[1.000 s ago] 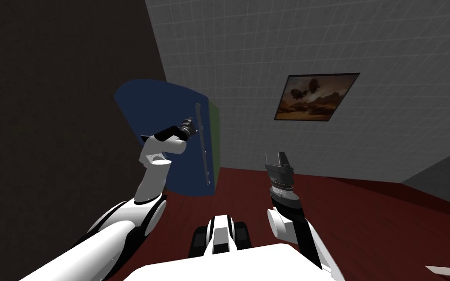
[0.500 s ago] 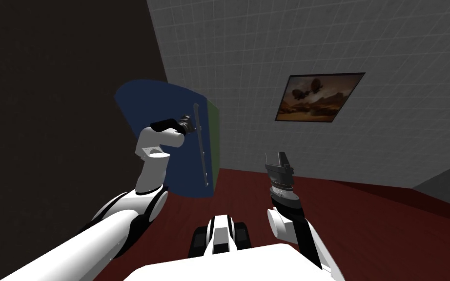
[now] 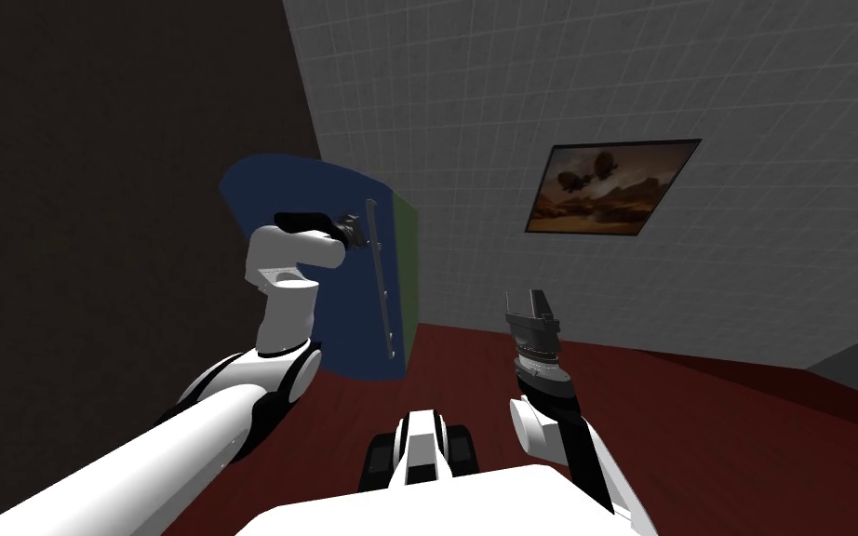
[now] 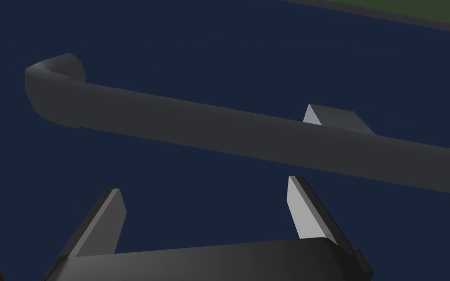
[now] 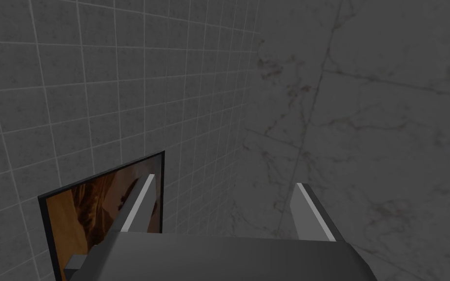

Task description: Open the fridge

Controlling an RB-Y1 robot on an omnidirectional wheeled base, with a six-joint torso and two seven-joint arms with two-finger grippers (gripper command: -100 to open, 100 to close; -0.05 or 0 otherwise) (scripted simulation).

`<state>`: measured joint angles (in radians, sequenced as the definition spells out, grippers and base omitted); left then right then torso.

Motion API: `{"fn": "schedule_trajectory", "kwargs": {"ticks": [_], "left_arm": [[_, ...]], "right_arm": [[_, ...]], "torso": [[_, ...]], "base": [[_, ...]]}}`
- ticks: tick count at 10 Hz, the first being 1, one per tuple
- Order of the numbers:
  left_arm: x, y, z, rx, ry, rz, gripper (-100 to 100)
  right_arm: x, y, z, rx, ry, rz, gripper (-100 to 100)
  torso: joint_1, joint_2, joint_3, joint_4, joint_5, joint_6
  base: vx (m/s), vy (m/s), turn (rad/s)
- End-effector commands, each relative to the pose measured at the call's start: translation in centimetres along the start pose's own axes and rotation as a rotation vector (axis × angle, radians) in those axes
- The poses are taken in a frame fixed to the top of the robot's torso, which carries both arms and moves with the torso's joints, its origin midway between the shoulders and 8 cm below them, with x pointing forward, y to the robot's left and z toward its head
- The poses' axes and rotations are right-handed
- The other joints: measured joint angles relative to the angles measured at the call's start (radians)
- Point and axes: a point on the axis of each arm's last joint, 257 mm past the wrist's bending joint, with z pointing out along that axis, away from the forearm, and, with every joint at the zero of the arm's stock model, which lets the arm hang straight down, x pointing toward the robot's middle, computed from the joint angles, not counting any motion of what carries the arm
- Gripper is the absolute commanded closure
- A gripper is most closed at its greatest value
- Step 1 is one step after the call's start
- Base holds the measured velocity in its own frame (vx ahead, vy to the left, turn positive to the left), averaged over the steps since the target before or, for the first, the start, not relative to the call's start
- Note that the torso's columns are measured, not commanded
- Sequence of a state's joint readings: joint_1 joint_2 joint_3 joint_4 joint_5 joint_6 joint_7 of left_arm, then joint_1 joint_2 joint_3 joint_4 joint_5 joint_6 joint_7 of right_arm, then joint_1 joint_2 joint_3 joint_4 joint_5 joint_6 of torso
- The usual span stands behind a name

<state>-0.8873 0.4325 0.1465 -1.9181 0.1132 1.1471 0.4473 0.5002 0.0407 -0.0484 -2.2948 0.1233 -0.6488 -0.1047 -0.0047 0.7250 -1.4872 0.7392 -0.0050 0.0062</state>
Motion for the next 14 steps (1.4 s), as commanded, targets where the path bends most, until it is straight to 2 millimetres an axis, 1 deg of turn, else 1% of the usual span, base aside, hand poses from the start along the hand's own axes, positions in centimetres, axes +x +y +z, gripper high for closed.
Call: {"fn": "schedule_trajectory", "kwargs": {"ticks": [1,2,3,4,5,6,7,8,9,10,11,12,13,14], "left_arm": [[-0.7,-2.2,-0.5,-0.009,-0.027,-0.021,-100],[-1.4,-3.5,-0.7,-0.014,-0.044,-0.038,-100],[-1.4,-3.3,-0.8,-0.028,-0.05,-0.038,-100],[-2.2,-4.3,-1.1,-0.037,-0.069,-0.056,-100],[-2.1,-4.2,-1.1,-0.047,-0.073,-0.057,-100],[-2.8,-5.1,-1.6,-0.064,-0.092,-0.076,-100],[-2.8,-5.1,-1.6,-0.065,-0.093,-0.076,-100],[-3.6,-5.7,-2.1,-0.087,-0.114,-0.094,-100],[-3.4,-5.9,-2.1,-0.083,-0.111,-0.095,-100],[-4.2,-6.3,-2.6,-0.105,-0.131,-0.113,-100],[-4.0,-6.6,-2.7,-0.1,-0.127,-0.114,-100],[-4.6,-7.3,-3.3,-0.116,-0.142,-0.132,-100],[-4.6,-7.3,-3.3,-0.116,-0.142,-0.132,-100],[-5.1,-7.9,-3.9,-0.131,-0.155,-0.149,-100]], "right_arm": [[0.0,0.0,0.0,0.0,0.0,0.0,0],[0.0,0.0,0.0,0.0,0.0,0.0,0],[0.0,0.0,0.0,0.0,0.0,0.0,0],[0.0,0.0,0.0,0.0,0.0,0.0,0],[0.0,0.0,0.0,0.0,0.0,0.0,0],[0.0,0.0,0.0,0.0,0.0,0.0,0],[0.0,0.0,0.0,0.0,0.0,0.0,0],[0.0,0.0,0.0,0.0,0.0,0.0,0],[0.0,0.0,0.0,0.0,0.0,0.0,0],[0.0,0.0,0.0,0.0,0.0,0.0,0],[0.0,0.0,0.0,0.0,0.0,0.0,0],[0.0,0.0,0.0,0.0,0.0,0.0,0],[0.0,0.0,0.0,0.0,0.0,0.0,0],[0.0,0.0,0.0,0.0,0.0,0.0,0]], "torso": [[-0.002,-0.001,-0.001,0.0,-0.001,0.0],[-0.002,-0.001,-0.001,0.0,-0.001,0.002],[-0.003,-0.003,-0.003,0.0,-0.002,0.002],[-0.002,-0.003,-0.002,-0.001,-0.002,0.002],[-0.003,-0.002,-0.002,0.0,-0.002,0.002],[-0.002,-0.003,-0.003,0.0,-0.002,0.003],[-0.004,-0.003,-0.003,-0.001,-0.002,0.002],[-0.005,-0.002,-0.002,-0.001,-0.003,0.004],[-0.005,-0.003,-0.003,-0.001,-0.003,0.004],[-0.006,-0.002,-0.003,-0.001,-0.004,0.005],[-0.007,-0.003,-0.003,-0.001,-0.004,0.005],[-0.007,-0.003,-0.004,0.0,-0.005,0.006],[-0.009,-0.003,-0.003,-0.001,-0.006,0.006],[-0.009,-0.001,-0.002,0.0,-0.006,0.006]], "base": [[0.037,-0.073,0.028],[0.044,-0.085,0.025],[0.045,-0.065,0.023],[0.049,-0.061,0.031],[0.046,-0.049,0.021],[0.054,-0.073,0.021],[0.044,-0.073,0.032],[0.046,-0.072,0.028],[0.032,-0.067,0.027],[0.038,-0.071,0.022],[0.039,-0.054,0.035],[0.035,-0.062,0.025],[0.02,-0.05,0.016],[0.03,-0.055,0.008]]}}
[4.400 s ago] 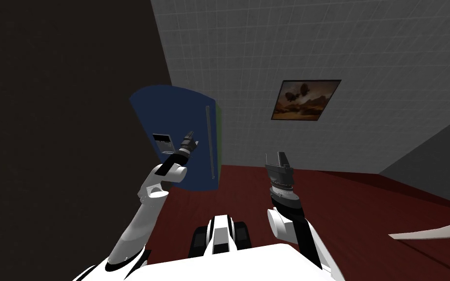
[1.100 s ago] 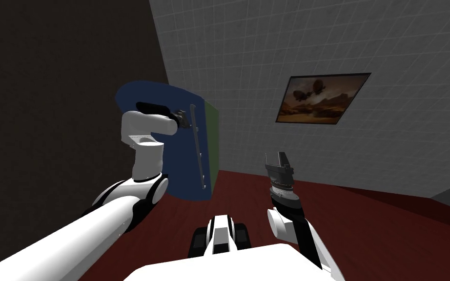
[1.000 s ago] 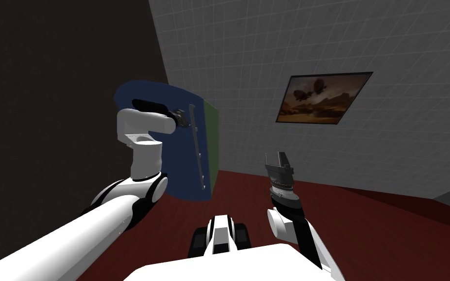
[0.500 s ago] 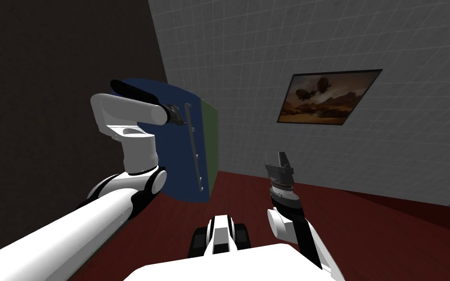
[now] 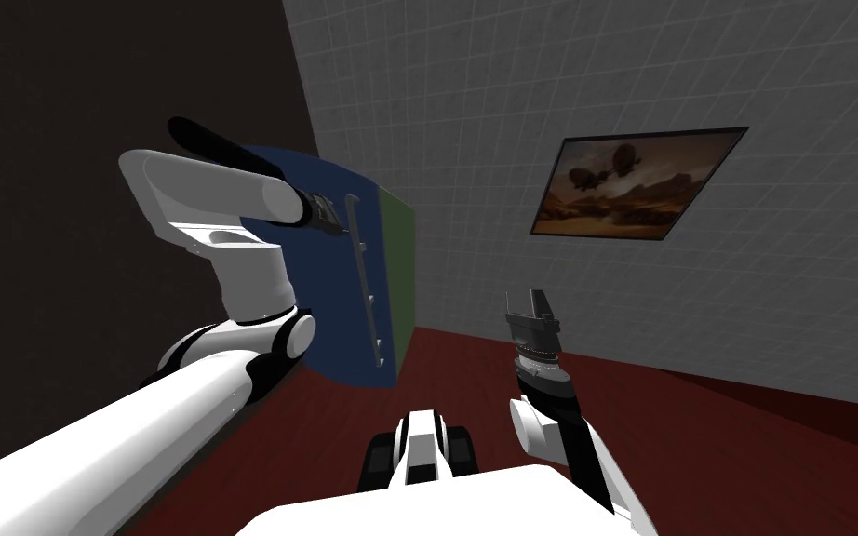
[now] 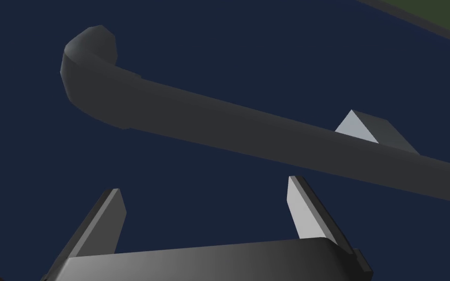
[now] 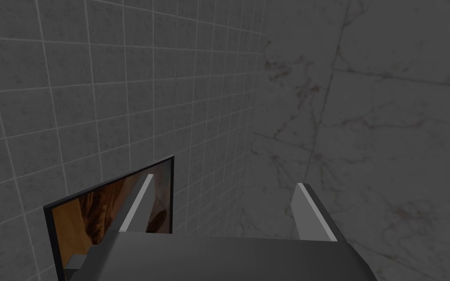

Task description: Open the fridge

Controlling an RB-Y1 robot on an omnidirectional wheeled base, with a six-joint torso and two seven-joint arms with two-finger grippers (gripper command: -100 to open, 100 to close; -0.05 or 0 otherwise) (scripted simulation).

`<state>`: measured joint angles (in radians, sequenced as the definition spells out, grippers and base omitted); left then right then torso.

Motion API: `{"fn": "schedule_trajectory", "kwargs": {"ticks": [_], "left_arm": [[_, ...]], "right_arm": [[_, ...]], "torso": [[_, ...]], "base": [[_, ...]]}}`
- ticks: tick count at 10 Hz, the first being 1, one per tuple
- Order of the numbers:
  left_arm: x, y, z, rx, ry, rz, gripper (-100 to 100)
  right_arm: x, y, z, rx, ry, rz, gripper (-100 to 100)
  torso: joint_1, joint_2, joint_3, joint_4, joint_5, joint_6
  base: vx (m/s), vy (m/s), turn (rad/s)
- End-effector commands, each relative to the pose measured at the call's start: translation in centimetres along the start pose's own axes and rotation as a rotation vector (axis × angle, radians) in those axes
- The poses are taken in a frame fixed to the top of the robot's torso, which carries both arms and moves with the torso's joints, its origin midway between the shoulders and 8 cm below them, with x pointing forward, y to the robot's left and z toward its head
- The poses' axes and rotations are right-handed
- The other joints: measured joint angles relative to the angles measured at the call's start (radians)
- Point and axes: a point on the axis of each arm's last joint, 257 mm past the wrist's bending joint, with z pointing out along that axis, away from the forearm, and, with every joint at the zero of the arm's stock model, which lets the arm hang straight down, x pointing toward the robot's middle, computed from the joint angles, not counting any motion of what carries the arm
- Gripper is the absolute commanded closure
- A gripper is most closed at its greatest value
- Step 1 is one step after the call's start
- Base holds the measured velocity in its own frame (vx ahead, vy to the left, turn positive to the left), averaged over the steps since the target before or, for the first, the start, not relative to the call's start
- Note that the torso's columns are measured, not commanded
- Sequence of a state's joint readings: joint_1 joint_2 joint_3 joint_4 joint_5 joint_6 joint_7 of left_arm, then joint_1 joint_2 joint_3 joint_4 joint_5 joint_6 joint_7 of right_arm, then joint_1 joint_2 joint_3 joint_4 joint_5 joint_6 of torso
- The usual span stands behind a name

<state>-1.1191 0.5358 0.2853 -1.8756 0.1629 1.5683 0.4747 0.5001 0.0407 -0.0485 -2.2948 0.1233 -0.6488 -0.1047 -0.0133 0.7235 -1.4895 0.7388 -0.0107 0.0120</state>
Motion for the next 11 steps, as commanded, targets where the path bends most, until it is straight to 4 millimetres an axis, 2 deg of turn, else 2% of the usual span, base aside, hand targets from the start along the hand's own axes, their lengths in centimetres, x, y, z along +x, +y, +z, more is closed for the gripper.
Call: {"fn": "schedule_trajectory", "kwargs": {"ticks": [1,8,10,11], "left_arm": [[0.3,-1.9,-1.3,0.012,0.004,-0.023,-100],[-2.8,-5.2,-5.3,-0.048,-0.058,-0.11,-100],[-3.8,-4.4,-4.1,-0.056,-0.076,-0.122,-100],[-3.7,-4.2,-4.3,-0.067,-0.079,-0.113,-100]], "right_arm": [[0.0,0.0,0.0,0.0,0.0,0.0,0],[0.0,0.0,0.0,0.0,0.0,0.0,0],[0.0,0.0,0.0,0.0,0.0,0.0,0],[0.0,0.0,0.0,0.0,0.0,0.0,0]], "torso": [[0.0,0.001,0.002,0.0,0.001,-0.001],[-0.006,0.009,0.007,0.0,-0.002,0.0],[0.003,0.01,0.009,-0.002,0.004,-0.005],[0.012,0.006,0.006,-0.002,0.007,-0.006]], "base": [[0.034,-0.067,0.023],[0.047,-0.073,0.024],[0.02,0.021,0.042],[0.005,0.034,0.012]]}}
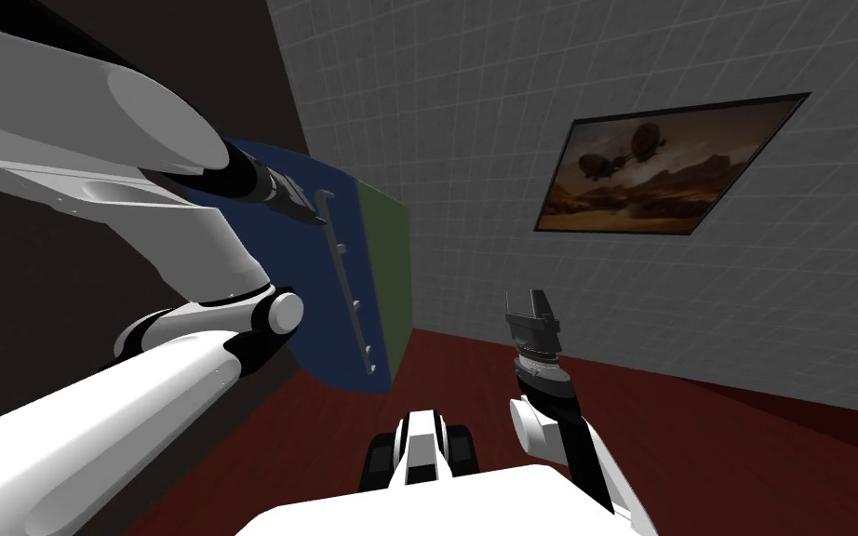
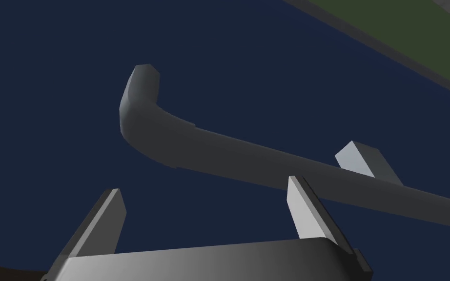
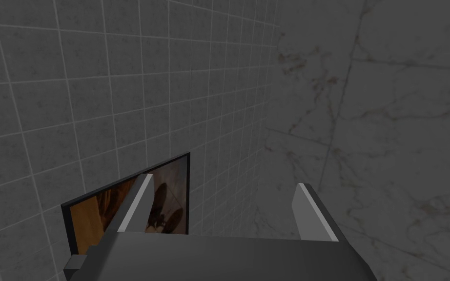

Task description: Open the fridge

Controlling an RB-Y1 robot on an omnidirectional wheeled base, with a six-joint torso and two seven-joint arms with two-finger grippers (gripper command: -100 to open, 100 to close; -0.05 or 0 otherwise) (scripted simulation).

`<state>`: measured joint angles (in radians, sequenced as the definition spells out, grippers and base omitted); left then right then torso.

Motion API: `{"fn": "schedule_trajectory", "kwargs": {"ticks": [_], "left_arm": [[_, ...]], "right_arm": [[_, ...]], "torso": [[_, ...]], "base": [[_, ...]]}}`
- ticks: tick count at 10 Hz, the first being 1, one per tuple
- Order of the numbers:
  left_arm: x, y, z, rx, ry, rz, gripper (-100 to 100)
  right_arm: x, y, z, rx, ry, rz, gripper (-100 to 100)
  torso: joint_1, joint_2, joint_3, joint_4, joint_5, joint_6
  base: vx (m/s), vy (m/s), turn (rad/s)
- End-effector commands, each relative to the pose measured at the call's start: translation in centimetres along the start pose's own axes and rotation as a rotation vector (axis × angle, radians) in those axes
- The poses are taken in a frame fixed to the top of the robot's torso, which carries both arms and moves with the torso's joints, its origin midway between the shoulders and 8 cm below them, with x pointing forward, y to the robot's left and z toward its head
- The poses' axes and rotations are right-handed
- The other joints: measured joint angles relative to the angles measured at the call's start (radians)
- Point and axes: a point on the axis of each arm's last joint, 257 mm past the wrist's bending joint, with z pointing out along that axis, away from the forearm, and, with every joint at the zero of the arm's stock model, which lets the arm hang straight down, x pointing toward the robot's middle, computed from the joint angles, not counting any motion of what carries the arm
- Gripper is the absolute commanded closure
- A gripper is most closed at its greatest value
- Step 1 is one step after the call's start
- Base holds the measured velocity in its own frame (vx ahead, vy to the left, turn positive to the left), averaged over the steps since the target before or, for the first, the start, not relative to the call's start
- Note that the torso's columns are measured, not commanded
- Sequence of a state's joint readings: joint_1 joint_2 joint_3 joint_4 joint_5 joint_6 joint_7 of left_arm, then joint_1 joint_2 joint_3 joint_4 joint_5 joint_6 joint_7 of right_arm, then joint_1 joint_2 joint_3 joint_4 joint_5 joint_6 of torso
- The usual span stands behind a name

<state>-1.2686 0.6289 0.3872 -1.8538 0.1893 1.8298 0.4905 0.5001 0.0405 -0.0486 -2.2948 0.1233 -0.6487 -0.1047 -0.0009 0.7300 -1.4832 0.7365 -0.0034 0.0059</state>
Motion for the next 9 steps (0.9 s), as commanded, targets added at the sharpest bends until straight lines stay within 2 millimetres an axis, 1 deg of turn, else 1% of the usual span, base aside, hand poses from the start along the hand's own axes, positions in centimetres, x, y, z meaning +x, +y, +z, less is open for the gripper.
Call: {"fn": "schedule_trajectory", "kwargs": {"ticks": [1,2,3,4,6,7,8,9], "left_arm": [[-0.1,0.2,0.1,-0.005,-0.001,0.0,100],[0.7,0.8,0.0,-0.027,0.026,0.004,100],[1.6,1.2,-0.2,-0.041,0.056,0.007,100],[1.6,1.2,-0.2,-0.041,0.056,0.007,100],[3.2,1.8,-0.7,-0.068,0.115,0.014,100],[3.2,1.8,-0.7,-0.068,0.115,0.014,100],[4.0,2.2,-1.0,-0.081,0.145,0.018,100],[4.8,2.5,-1.3,-0.094,0.175,0.023,100]], "right_arm": [[0.0,0.0,0.0,0.0,0.0,0.0,0],[0.0,0.0,0.0,0.0,0.0,0.0,0],[0.0,0.0,0.0,0.0,0.0,0.0,0],[0.0,0.0,0.0,0.0,0.0,0.0,0],[0.0,0.0,0.0,0.0,0.0,0.0,0],[0.0,0.0,0.0,0.0,0.0,0.0,0],[0.0,0.0,0.0,0.0,0.0,0.0,0],[0.0,0.0,0.0,0.0,0.0,0.0,0]], "torso": [[0.002,-0.001,-0.001,0.0,0.002,-0.002],[0.002,0.0,-0.001,0.0,0.002,-0.004],[0.007,0.004,0.002,0.001,0.003,-0.004],[0.014,0.01,0.007,0.003,0.007,-0.005],[0.004,0.009,0.008,0.002,0.004,-0.006],[-0.001,0.011,0.009,0.002,0.003,-0.006],[-0.004,0.009,0.008,0.002,0.002,-0.006],[-0.003,0.007,0.006,0.001,0.002,-0.006]], "base": [[-0.02,-0.004,0.009],[-0.104,0.092,-0.022],[-0.198,0.253,-0.079],[-0.186,0.238,-0.043],[-0.192,0.242,-0.041],[-0.213,0.174,-0.026],[-0.175,0.168,-0.024],[-0.198,0.264,-0.061]]}}
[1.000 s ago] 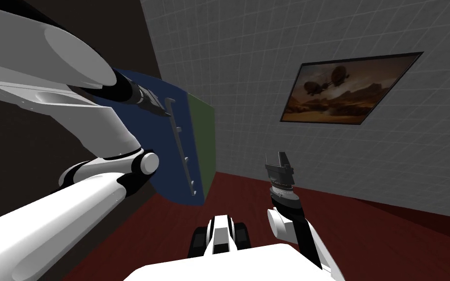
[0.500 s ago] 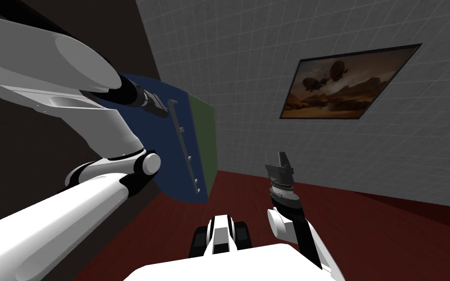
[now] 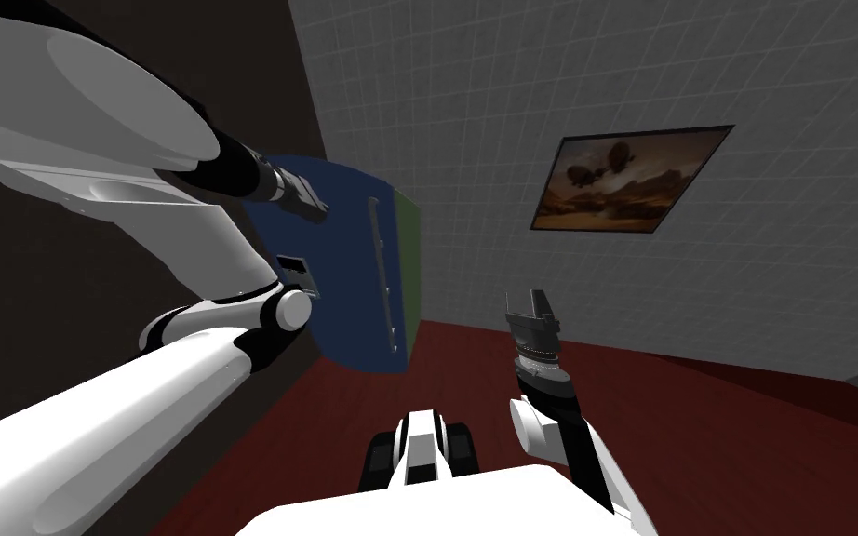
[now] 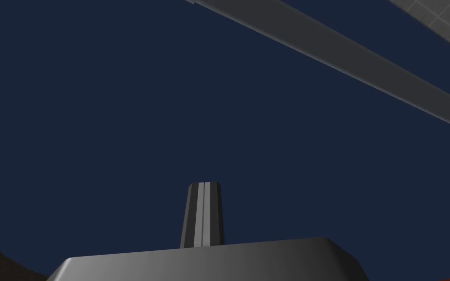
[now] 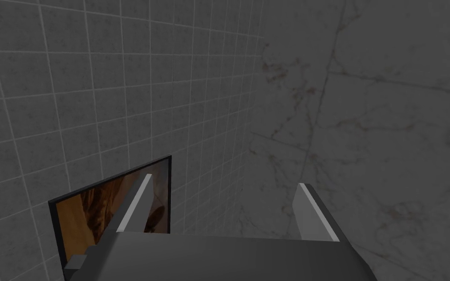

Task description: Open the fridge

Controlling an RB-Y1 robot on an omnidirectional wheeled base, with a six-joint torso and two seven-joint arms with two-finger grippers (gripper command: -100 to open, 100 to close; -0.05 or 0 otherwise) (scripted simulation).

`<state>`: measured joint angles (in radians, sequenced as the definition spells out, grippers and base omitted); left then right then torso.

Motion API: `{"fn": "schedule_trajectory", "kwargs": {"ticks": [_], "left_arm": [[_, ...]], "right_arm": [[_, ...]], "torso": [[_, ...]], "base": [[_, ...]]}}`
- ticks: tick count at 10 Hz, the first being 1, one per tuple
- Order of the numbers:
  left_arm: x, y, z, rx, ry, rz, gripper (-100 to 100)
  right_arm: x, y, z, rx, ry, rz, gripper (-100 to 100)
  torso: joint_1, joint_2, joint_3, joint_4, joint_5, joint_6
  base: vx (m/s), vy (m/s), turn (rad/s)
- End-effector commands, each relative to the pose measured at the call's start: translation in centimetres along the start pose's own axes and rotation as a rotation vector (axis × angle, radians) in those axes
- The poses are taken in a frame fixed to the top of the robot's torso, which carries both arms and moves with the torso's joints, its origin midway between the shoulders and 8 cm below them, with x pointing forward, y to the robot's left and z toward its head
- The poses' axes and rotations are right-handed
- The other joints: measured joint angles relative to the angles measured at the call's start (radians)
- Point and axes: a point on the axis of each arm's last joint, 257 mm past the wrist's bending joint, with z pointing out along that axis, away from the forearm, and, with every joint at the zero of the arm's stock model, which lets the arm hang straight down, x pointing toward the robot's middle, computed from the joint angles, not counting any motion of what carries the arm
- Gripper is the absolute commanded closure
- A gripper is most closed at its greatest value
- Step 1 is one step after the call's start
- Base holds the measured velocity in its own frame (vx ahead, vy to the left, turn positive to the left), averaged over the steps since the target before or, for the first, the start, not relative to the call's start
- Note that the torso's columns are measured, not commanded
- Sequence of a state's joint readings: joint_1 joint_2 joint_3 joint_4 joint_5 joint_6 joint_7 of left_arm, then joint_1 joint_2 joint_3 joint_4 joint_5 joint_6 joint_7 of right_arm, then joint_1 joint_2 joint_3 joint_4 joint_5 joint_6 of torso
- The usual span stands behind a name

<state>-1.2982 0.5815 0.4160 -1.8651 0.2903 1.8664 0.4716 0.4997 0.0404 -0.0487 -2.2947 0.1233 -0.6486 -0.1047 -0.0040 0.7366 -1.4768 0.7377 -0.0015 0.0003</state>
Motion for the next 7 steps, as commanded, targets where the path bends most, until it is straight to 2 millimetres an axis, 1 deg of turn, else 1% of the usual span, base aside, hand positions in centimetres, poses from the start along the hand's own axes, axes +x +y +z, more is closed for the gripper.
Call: {"fn": "schedule_trajectory", "kwargs": {"ticks": [1,3,4,5,6,7], "left_arm": [[1.2,0.6,-0.4,-0.02,0.045,0.008,100],[2.9,1.3,-0.8,-0.045,0.105,0.02,100],[3.7,1.6,-1.1,-0.057,0.135,0.026,100],[3.7,1.6,-1.1,-0.057,0.135,0.026,100],[4.5,1.9,-1.4,-0.068,0.165,0.033,100],[4.1,1.8,-1.1,-0.062,0.149,0.028,100]], "right_arm": [[0.0,0.0,0.0,0.0,0.0,0.0,0],[0.0,0.0,0.0,0.0,0.0,0.0,0],[0.0,0.0,0.0,0.0,0.0,0.0,0],[0.0,0.0,0.0,0.0,0.0,0.0,0],[0.0,0.0,0.0,0.0,0.0,0.0,0],[0.0,0.0,0.0,0.0,0.0,0.0,0]], "torso": [[0.007,0.001,0.0,0.0,0.002,0.0],[0.003,0.001,0.0,0.0,0.002,0.0],[0.004,0.004,0.002,0.001,0.001,0.0],[0.01,0.003,0.002,0.001,0.003,-0.001],[0.004,0.002,0.001,0.0,0.002,-0.001],[-0.002,0.001,0.001,0.0,0.0,0.0]], "base": [[-0.187,0.252,-0.039],[-0.215,0.218,-0.043],[-0.23,0.352,-0.058],[-0.214,0.259,-0.035],[-0.227,0.172,-0.031],[-0.106,0.083,-0.013]]}}
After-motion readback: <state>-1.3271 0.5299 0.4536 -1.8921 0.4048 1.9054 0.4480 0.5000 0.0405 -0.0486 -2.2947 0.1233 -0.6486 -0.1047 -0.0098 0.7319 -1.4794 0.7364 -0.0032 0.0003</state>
